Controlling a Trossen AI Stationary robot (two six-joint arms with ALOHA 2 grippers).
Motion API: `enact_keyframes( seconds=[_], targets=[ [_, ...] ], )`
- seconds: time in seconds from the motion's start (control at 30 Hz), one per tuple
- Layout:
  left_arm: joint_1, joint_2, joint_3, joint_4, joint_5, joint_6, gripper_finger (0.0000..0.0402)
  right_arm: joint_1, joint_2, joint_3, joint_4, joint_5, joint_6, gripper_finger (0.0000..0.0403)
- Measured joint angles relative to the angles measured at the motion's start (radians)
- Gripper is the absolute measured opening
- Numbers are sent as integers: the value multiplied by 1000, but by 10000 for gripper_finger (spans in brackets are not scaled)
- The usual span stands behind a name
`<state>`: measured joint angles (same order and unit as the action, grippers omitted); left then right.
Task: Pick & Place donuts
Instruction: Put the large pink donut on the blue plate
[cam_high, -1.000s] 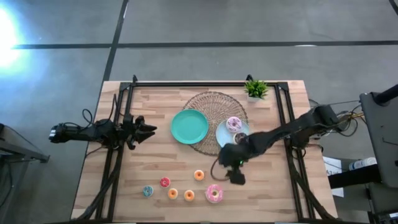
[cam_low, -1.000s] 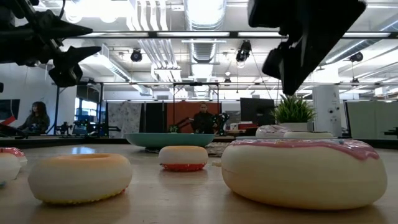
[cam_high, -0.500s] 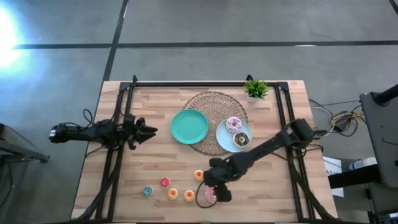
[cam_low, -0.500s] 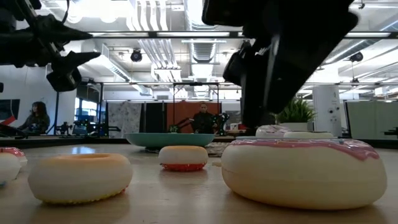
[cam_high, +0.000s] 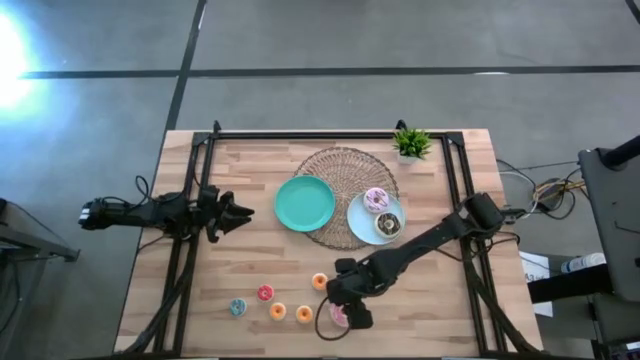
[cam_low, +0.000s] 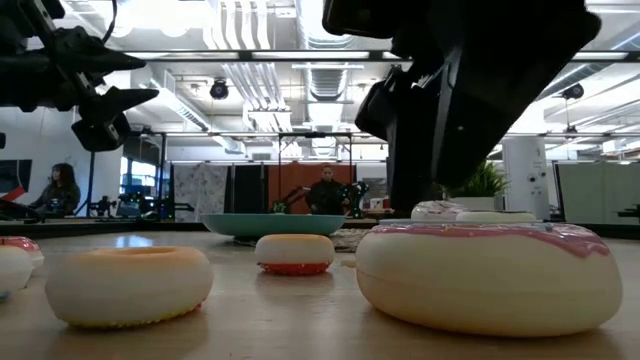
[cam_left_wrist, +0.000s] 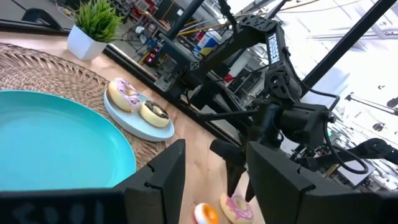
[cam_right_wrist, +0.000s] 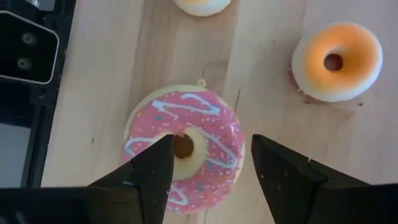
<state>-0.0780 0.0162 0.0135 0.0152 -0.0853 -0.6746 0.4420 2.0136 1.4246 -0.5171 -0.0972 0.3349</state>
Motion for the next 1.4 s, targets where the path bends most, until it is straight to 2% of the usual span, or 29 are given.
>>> enact_keyframes(
  seconds=[0.17,0.67,0.8,1.0,1.07,1.13,1.27,1.4],
  targets=[
    [0,0,0,-1,0,0,145,10,0,-46,87,30,2,206],
    [0,0,-2,11,-1,-15,145,34,0,-129,95,96,26,202],
    [0,0,-2,11,-1,-25,145,29,-2,-124,74,102,50,163],
    [0,0,-2,12,-2,-36,145,-13,-10,-124,25,86,200,54],
    [0,0,-2,13,-2,-36,145,-27,-38,-128,2,124,197,25],
    [0,0,-2,13,-2,-36,145,-45,-88,-128,-40,210,193,17],
    [0,0,-2,15,-2,-36,145,-101,-227,-127,-274,422,198,32],
    [0,0,-3,17,-2,-37,145,-221,-350,-183,-427,467,246,39]
  ],
)
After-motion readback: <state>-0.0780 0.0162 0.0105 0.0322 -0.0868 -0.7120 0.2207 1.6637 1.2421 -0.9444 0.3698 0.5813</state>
